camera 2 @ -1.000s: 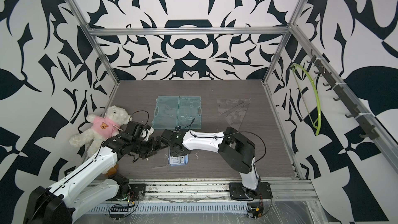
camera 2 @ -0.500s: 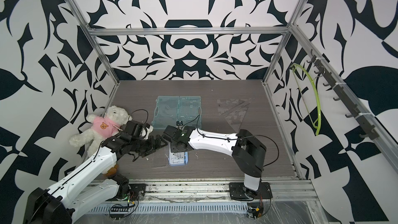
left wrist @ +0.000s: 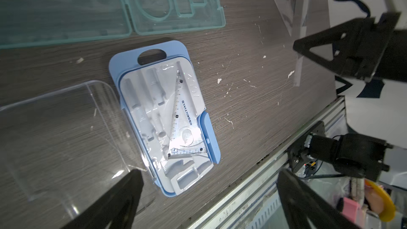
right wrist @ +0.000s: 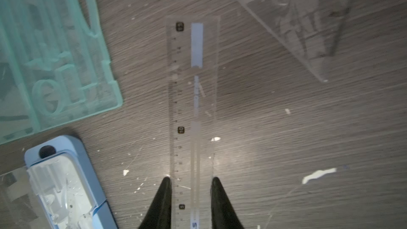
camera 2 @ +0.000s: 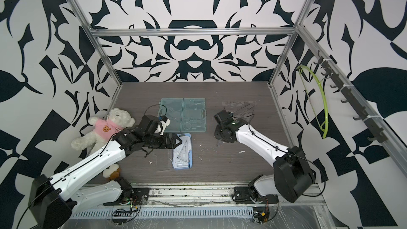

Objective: Open the ruler set and take out the ruler
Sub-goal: Place the ruler at the center of the board.

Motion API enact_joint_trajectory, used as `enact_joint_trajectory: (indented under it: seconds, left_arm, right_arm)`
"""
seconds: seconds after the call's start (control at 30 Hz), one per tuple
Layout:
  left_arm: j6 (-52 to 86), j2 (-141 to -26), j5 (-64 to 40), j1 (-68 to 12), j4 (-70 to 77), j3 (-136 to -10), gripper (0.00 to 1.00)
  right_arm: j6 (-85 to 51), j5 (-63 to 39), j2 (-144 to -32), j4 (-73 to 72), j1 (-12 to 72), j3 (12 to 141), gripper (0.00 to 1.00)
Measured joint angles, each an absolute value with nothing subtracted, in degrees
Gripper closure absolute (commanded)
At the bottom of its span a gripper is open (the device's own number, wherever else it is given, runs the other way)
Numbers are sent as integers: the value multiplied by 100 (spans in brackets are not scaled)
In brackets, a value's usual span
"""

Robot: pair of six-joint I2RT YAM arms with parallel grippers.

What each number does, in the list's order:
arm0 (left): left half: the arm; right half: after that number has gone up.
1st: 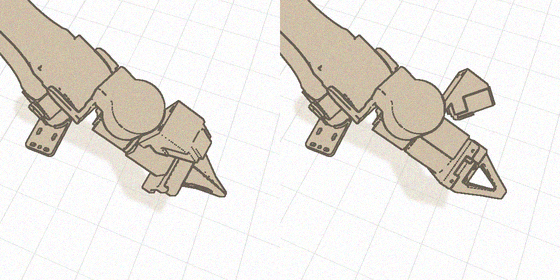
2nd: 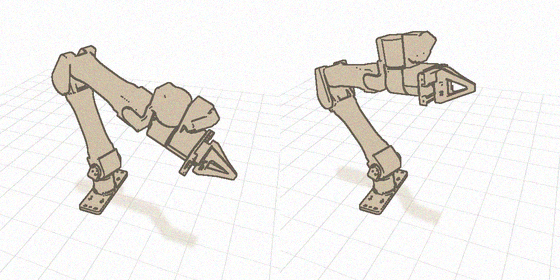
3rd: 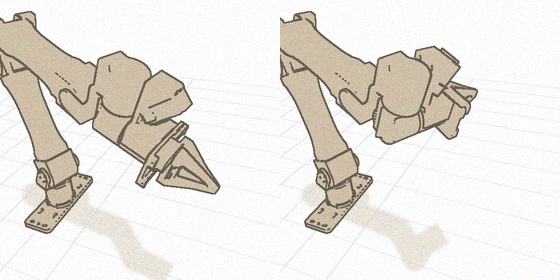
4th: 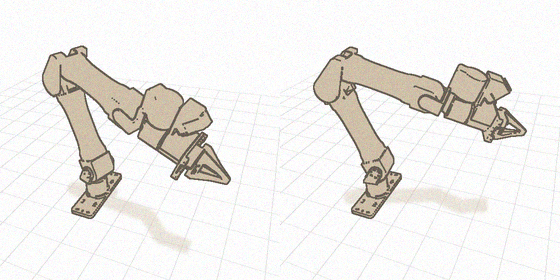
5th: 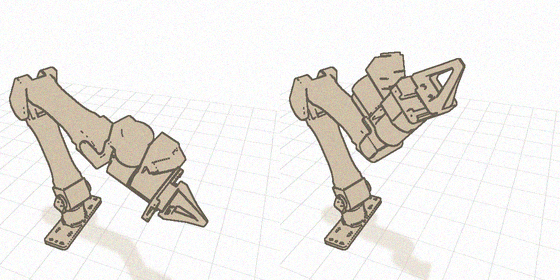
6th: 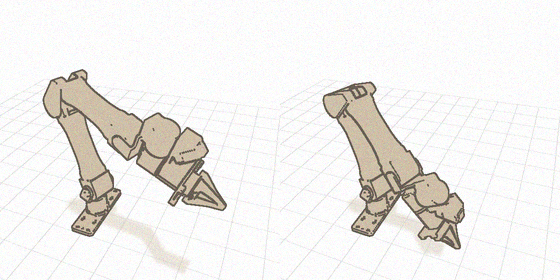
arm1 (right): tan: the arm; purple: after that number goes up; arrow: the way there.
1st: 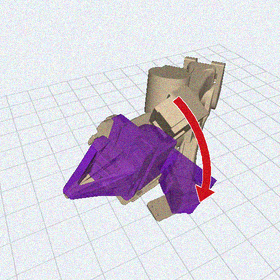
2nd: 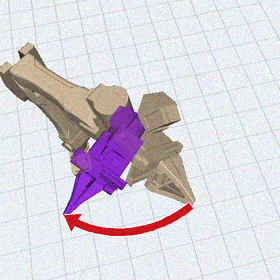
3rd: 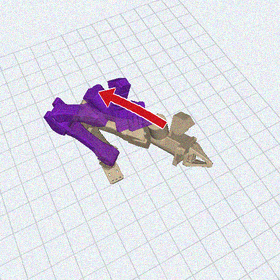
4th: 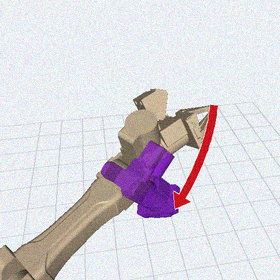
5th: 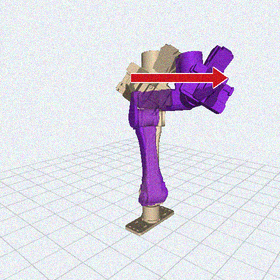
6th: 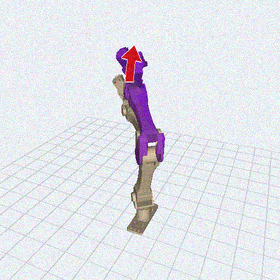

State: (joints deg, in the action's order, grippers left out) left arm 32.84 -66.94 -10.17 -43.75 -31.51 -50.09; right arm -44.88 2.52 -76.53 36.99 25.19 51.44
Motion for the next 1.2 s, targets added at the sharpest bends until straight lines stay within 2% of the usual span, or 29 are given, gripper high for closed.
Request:
enact_joint_trajectory:
  seconds: [0.2, 0.37, 0.7, 1.2]
  left_arm:
    - [2886, -7581, -655, -5297, -2971, -5791, 1]
    - [2539, -8285, -548, -5791, -2829, -6410, 1]
    - [2333, -8641, -582, -5889, -2770, -6528, 1]
    - [2294, -8593, -521, -5889, -2834, -6521, 1]
  right_arm:
    - [-3811, 108, -7535, 3854, 1046, 4945, 76]
    - [-3339, 209, -7644, 3940, 386, 4923, 76]
    - [-2696, 589, -8560, 3894, 119, 4998, 76]
    - [-2655, 596, -8794, 3579, -38, 5000, 74]
